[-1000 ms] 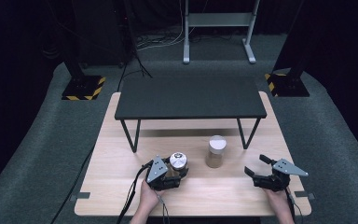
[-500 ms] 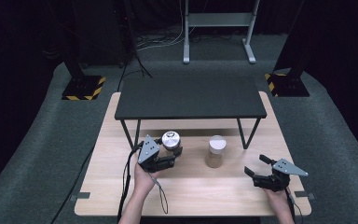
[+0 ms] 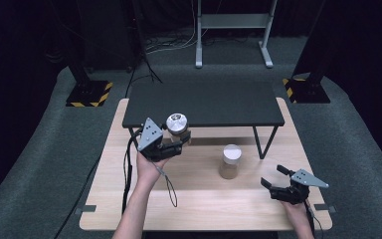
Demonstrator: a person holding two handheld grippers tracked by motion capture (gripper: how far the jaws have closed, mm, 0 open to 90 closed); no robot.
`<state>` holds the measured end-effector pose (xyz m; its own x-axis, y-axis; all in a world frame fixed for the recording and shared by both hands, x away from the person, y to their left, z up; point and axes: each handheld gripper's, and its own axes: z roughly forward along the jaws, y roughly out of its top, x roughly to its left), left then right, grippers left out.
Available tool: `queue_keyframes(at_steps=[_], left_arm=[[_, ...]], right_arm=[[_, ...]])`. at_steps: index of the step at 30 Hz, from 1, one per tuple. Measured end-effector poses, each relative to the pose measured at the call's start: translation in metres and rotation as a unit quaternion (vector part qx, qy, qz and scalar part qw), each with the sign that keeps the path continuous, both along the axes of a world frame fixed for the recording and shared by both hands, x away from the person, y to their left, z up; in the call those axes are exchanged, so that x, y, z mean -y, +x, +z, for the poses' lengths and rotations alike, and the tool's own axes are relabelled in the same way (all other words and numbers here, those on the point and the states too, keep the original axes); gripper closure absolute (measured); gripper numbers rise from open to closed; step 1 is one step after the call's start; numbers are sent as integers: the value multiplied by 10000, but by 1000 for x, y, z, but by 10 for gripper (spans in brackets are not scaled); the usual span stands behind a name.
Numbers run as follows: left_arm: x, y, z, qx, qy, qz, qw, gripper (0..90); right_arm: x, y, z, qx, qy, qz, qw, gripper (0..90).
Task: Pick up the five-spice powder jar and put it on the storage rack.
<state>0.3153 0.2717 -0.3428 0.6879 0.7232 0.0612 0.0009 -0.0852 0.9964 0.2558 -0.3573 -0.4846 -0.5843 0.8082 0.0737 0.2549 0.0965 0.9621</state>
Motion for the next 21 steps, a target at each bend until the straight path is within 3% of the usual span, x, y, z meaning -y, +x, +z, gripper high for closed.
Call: queue_keyframes(at_steps=[5,12,17,21], left_arm=[[-1,9,16,60,-115,-37,9999,308],[11,26,36,-54,-84,241,9997,307],[24,41,49,-185,139,452,9987,307],[30,54,53,-307,199,567,9977,307]], right_arm=[[0,0,0,-1,-3,-2,10000,94],[0,0,0,-4,-1,2,10000,94],[0,1,1,-13,-11,15,10000,94],[1,1,0,-7,14,16,10000,94]])
